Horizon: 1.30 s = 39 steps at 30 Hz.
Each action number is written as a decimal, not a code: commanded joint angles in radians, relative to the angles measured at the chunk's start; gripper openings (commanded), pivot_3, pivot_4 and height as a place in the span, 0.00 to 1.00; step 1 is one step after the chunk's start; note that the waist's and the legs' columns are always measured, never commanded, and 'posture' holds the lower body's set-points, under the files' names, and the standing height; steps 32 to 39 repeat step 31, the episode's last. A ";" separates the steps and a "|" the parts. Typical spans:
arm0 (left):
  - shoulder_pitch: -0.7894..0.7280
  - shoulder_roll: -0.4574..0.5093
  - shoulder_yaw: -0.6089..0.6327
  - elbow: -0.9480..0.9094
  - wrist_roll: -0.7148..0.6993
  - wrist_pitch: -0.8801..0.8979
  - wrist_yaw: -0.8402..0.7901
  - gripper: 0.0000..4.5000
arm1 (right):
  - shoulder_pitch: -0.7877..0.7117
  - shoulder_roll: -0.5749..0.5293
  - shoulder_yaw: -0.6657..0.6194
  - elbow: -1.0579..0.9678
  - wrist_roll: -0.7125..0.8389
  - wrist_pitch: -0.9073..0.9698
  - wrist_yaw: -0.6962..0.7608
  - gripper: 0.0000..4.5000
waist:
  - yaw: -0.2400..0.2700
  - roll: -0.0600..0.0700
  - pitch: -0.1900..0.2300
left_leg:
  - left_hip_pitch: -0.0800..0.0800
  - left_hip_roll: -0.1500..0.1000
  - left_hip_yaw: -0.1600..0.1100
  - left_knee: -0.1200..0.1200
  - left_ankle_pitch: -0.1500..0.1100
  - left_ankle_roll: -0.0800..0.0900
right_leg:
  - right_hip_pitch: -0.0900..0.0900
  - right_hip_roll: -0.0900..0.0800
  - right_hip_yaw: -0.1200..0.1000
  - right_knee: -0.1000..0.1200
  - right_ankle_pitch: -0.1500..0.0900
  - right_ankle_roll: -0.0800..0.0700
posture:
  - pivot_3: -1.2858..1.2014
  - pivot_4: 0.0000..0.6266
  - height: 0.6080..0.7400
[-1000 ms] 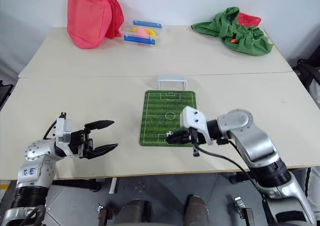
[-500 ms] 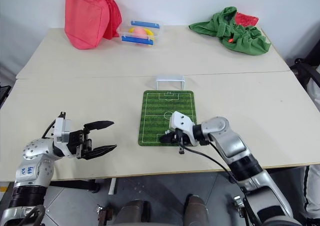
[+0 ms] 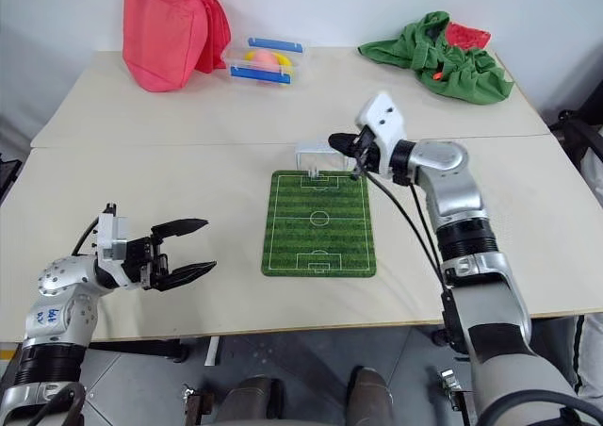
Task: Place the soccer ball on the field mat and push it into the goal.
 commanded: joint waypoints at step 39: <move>-0.062 0.107 0.207 0.229 -0.045 0.037 0.105 1.00 | 0.267 -0.401 -0.243 0.382 0.116 -0.257 0.496 0.99 | -0.002 0.000 0.000 | 0.001 0.000 0.003 0.001 0.000 0.000 | 0.000 0.000 0.001 0.000 0.000 0.000 | 0.52 0.24 1.00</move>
